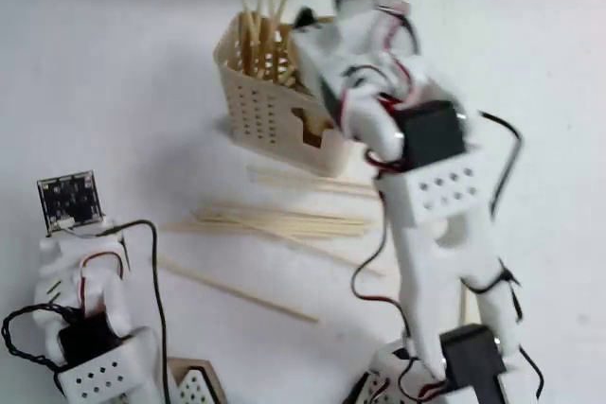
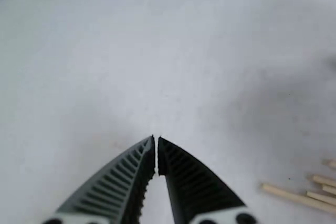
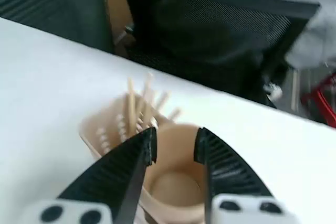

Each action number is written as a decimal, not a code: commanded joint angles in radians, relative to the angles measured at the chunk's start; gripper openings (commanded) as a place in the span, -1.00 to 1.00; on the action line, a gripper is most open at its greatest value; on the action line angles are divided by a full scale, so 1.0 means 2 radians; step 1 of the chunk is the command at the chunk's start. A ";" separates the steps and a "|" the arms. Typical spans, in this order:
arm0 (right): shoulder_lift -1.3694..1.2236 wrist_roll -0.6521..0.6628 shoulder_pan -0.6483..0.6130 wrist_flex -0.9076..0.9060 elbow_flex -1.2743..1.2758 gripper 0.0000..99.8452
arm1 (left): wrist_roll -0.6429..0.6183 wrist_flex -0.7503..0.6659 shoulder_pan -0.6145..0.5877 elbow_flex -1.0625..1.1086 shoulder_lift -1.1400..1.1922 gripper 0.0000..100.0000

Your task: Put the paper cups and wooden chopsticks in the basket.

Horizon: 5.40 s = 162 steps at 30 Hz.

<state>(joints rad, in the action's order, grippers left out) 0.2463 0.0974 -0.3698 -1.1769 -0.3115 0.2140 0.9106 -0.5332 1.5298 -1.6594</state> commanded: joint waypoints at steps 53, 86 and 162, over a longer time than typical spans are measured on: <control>-0.265 0.117 0.371 0.087 0.347 -0.83 | 0.007 -0.002 -0.003 -0.001 -0.006 -0.93; 0.176 0.006 0.189 -0.105 0.206 -0.97 | 0.007 -0.002 -0.003 -0.001 -0.006 -0.93; 0.330 -0.096 0.123 -0.165 0.371 -0.96 | 0.007 -0.009 -0.003 -0.006 -0.006 -0.93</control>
<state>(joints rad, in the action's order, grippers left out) 0.8385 -0.0913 -0.1626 -1.5466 0.3314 0.2171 0.9106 -0.5347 1.5359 -1.6594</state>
